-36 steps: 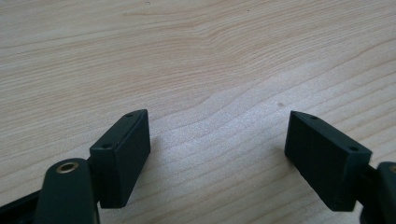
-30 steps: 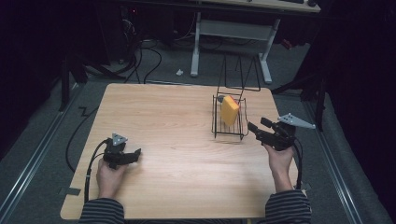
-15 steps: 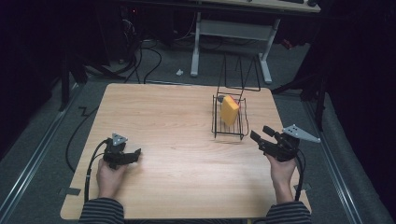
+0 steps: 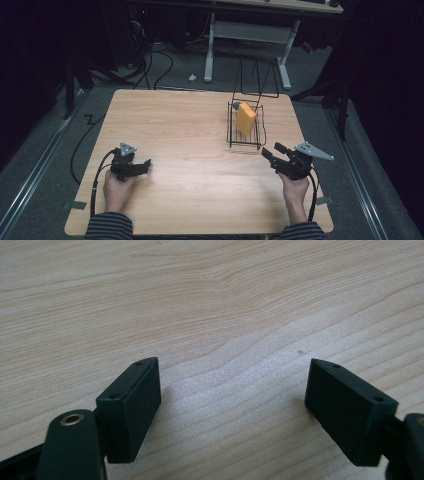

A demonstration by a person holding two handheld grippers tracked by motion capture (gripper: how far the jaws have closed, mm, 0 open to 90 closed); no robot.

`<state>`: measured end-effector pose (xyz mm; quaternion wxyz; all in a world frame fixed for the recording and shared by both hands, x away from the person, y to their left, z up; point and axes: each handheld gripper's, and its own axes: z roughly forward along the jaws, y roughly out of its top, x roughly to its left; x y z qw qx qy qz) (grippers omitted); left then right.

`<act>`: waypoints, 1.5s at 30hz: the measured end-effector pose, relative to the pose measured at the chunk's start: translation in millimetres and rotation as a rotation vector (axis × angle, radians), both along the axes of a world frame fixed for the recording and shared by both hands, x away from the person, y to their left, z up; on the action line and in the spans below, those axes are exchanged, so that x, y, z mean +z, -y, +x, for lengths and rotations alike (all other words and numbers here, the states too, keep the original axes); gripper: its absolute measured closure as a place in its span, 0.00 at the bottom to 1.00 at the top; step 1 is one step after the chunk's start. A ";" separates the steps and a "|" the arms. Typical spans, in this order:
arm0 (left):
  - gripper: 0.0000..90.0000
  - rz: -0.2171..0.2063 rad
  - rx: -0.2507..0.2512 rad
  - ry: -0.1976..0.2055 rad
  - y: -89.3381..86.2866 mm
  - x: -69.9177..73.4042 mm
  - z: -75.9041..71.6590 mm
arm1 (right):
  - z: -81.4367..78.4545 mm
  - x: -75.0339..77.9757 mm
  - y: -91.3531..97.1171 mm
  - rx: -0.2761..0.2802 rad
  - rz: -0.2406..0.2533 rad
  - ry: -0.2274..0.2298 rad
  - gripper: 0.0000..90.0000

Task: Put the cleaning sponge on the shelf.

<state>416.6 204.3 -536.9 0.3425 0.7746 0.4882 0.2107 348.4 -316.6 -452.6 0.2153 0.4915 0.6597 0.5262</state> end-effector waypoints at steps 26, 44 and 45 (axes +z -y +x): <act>0.25 0.000 0.000 0.000 0.0 0.0 -0.1 | 12.6 -33.4 -32.6 0.080 -0.032 -0.052 0.38; 0.25 0.000 0.000 0.000 0.0 0.0 -0.1 | 29.0 -57.3 -48.4 0.104 -0.111 -0.157 0.39; 0.25 0.000 0.000 0.000 0.0 0.0 0.0 | 30.1 -58.3 -49.1 0.098 -0.117 -0.163 0.39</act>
